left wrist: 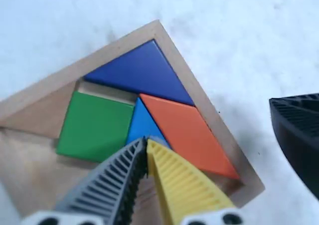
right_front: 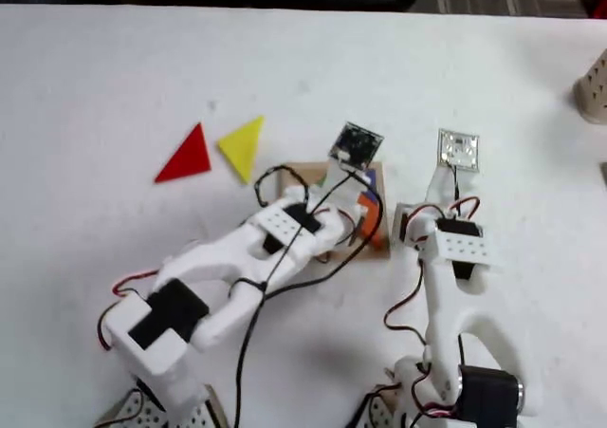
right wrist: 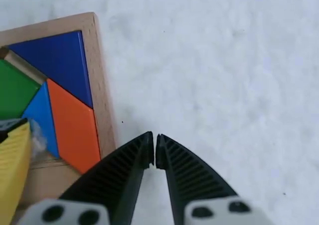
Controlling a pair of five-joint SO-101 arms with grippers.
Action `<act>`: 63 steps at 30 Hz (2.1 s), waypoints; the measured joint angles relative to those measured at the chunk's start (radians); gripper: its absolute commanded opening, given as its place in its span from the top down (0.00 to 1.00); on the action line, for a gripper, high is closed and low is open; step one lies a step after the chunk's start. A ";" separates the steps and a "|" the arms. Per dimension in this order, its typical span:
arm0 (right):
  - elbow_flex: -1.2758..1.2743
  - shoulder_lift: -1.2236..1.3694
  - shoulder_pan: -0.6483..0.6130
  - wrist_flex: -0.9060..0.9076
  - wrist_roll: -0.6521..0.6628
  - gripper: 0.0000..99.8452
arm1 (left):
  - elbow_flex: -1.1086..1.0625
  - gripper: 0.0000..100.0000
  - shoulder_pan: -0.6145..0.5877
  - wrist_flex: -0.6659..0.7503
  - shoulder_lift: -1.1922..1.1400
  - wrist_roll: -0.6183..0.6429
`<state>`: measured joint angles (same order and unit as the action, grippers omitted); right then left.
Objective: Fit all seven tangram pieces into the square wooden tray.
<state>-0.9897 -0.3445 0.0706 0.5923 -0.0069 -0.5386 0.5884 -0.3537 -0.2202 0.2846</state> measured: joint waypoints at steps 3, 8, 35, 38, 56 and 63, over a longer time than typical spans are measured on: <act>0.000 0.000 0.000 0.000 0.000 0.98 | -0.003 0.98 0.009 -0.020 0.011 0.000; 0.000 0.000 0.000 0.000 0.000 0.98 | -0.104 0.98 0.023 -0.055 0.143 0.000; 0.000 0.000 0.000 0.000 0.000 0.98 | 0.109 0.98 -0.092 -0.098 -0.104 -0.018; 0.000 0.000 0.000 0.000 0.000 0.98 | 0.110 0.98 -0.092 -0.106 -0.104 -0.021; 0.000 0.000 0.000 0.000 0.000 0.98 | -0.009 0.98 0.057 -0.091 0.011 -0.021; 0.000 0.000 0.000 0.000 0.000 0.98 | 0.055 0.98 0.052 -0.074 -0.072 -0.020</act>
<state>-0.9897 -0.3445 0.0706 0.5923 -0.0069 -0.4833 0.6406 -0.4273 -0.2923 0.2647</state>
